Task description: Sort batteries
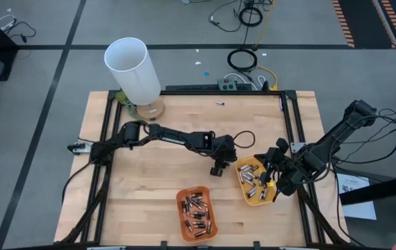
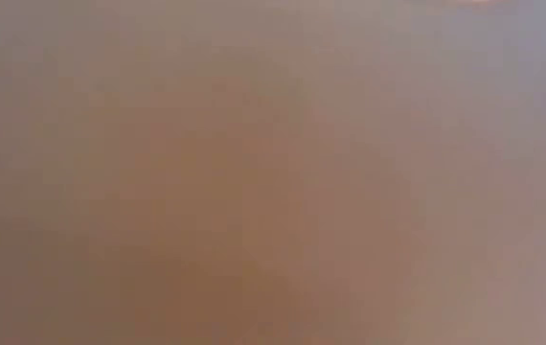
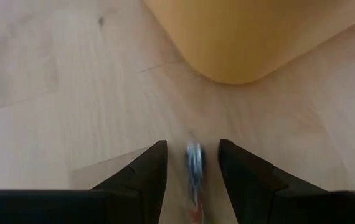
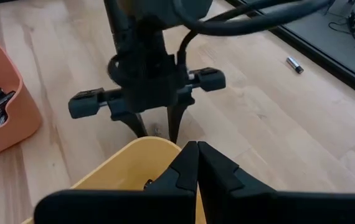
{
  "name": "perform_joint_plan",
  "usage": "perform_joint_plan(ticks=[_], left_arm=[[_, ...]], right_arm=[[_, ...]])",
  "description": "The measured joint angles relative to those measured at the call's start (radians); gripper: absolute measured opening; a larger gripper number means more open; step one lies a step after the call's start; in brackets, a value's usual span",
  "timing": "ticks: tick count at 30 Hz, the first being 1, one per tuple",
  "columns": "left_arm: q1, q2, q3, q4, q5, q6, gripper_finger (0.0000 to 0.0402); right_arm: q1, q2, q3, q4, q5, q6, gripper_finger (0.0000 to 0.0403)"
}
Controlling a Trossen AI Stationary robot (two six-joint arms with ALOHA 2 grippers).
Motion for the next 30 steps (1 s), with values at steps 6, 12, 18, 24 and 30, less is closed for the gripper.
perform_joint_plan(ticks=[6,12,18,24,30], left_arm=[[0.002,0.021,0.005,-0.027,0.002,-0.033,0.0155],[0.001,0.023,0.003,-0.023,0.001,-0.046,0.0133],[0.001,0.014,0.023,-0.017,-0.020,-0.157,0.0130],[0.001,-0.086,0.104,-0.222,-0.133,-0.301,0.0130],[0.037,-0.206,0.094,-0.469,-0.167,-0.346,0.0130]], right_arm=[[0.000,0.000,0.000,0.006,0.000,0.000,0.0000],[0.000,0.000,0.000,0.011,0.000,0.000,0.0000],[0.000,0.000,0.000,0.011,0.000,0.000,0.0000],[0.000,0.000,0.000,0.011,-0.018,-0.003,0.0000],[0.000,0.003,0.000,0.019,-0.030,-0.019,0.0000]])
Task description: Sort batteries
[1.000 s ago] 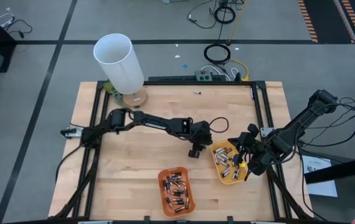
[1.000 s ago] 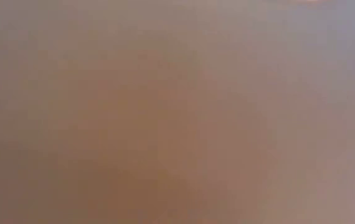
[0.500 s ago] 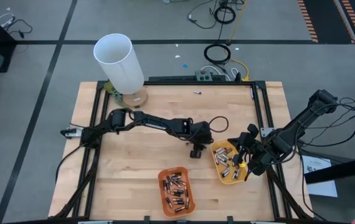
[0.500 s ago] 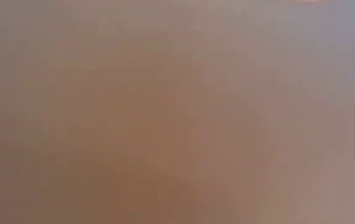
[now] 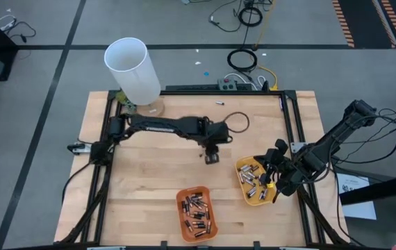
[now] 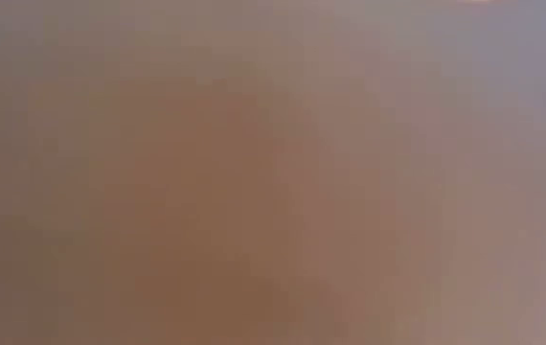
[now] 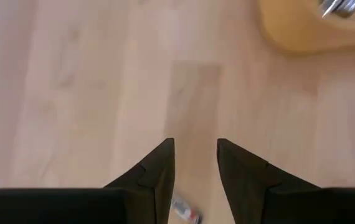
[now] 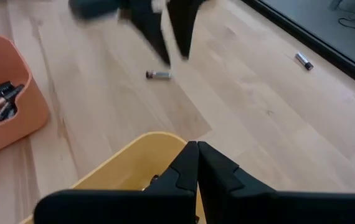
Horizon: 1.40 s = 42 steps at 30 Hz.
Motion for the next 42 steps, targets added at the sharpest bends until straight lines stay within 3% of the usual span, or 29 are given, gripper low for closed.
perform_joint_plan(ticks=[6,11,16,27,42], left_arm=[[0.058,-0.145,-0.148,-0.089,0.000,-0.097,0.0130],[0.086,-0.241,-0.363,0.029,0.001,-0.218,0.0130],[0.116,-0.244,-0.501,0.133,0.000,-0.349,0.0130],[0.105,-0.251,-0.569,0.235,-0.003,-0.471,0.0130],[0.072,-0.242,-0.590,0.272,-0.029,-0.499,0.0130]], right_arm=[[0.005,0.037,0.000,0.008,-0.019,-0.007,0.0000],[0.006,0.063,0.000,0.013,-0.024,-0.008,0.0000],[0.006,0.075,0.000,0.019,-0.025,-0.008,0.0000],[0.006,0.074,0.000,0.025,-0.024,-0.005,0.0000],[0.006,0.074,0.000,0.031,-0.025,-0.005,0.0000]])
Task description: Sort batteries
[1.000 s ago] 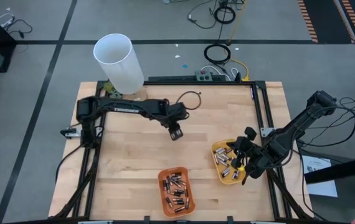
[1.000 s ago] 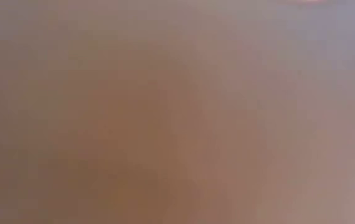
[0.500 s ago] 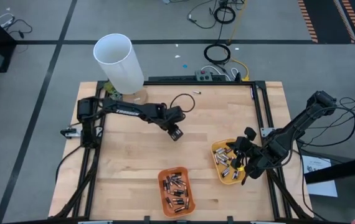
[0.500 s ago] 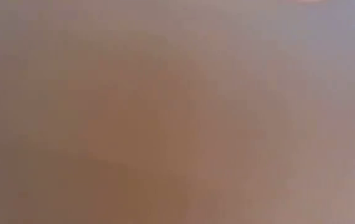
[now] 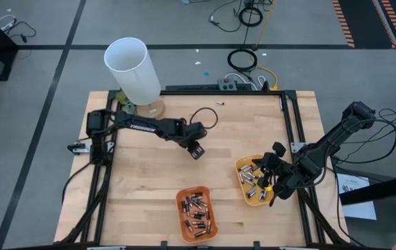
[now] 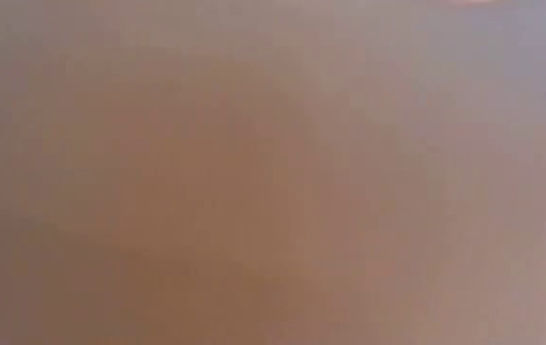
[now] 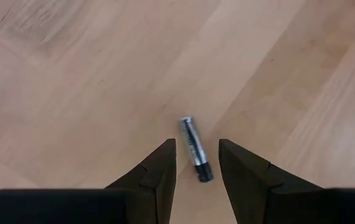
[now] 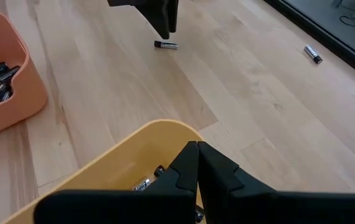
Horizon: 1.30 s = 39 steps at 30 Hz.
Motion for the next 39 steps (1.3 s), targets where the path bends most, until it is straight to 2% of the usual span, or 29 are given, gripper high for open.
perform_joint_plan(ticks=[9,27,33,36,39], left_arm=[[-0.025,0.005,0.000,0.014,-0.061,-0.002,0.0130],[-0.045,0.086,0.005,0.026,-0.072,-0.021,0.0130],[-0.052,0.110,0.005,0.027,-0.075,0.034,0.0128],[-0.052,0.111,0.004,0.026,-0.076,0.040,0.0111],[-0.052,0.112,0.004,0.023,-0.079,0.062,0.0075]], right_arm=[[0.000,0.000,0.000,0.000,0.000,0.001,0.0000],[0.000,0.000,0.000,0.021,-0.001,-0.019,0.0000],[0.000,0.000,0.000,0.029,0.001,-0.025,0.0000],[0.000,0.000,0.000,0.029,0.001,-0.029,0.0000],[0.000,0.000,0.000,0.029,0.001,-0.029,0.0000]])
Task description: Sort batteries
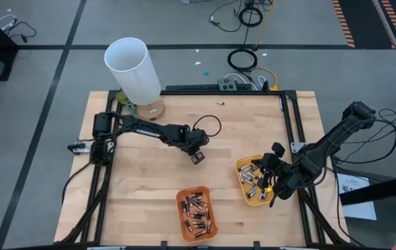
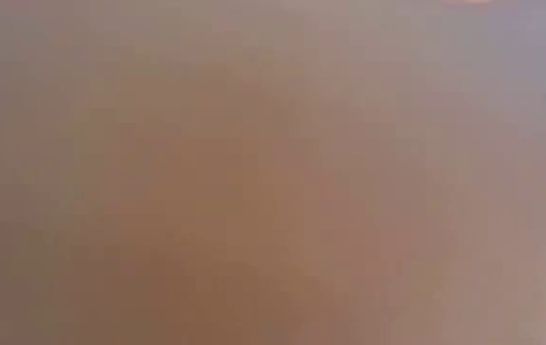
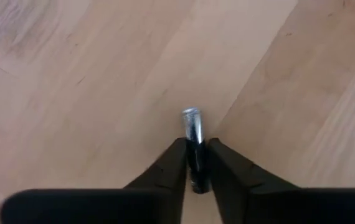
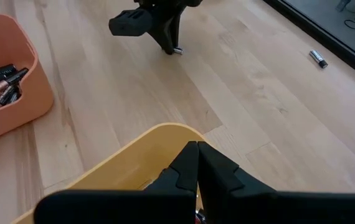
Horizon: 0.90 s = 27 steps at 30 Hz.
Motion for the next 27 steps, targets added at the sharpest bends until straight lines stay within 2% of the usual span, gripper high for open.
perform_joint_plan(ticks=[4,13,18,22,27], left_arm=[[0.000,0.000,-0.001,0.006,0.006,0.044,0.0023],[0.001,-0.002,0.055,-0.013,0.027,0.109,0.0030],[-0.002,-0.035,0.103,0.013,0.076,0.172,0.0029],[-0.010,-0.072,0.110,0.102,0.124,0.229,0.0029],[-0.047,-0.090,0.111,0.294,0.233,0.306,0.0029]], right_arm=[[0.000,0.000,0.000,0.000,0.000,0.000,0.0000],[0.000,0.000,0.000,0.000,0.000,0.001,0.0000],[0.000,0.000,0.000,0.001,0.000,0.002,0.0000],[0.000,0.000,0.000,0.001,0.000,0.001,0.0000],[0.000,0.000,0.000,0.000,0.000,0.001,0.0000]])
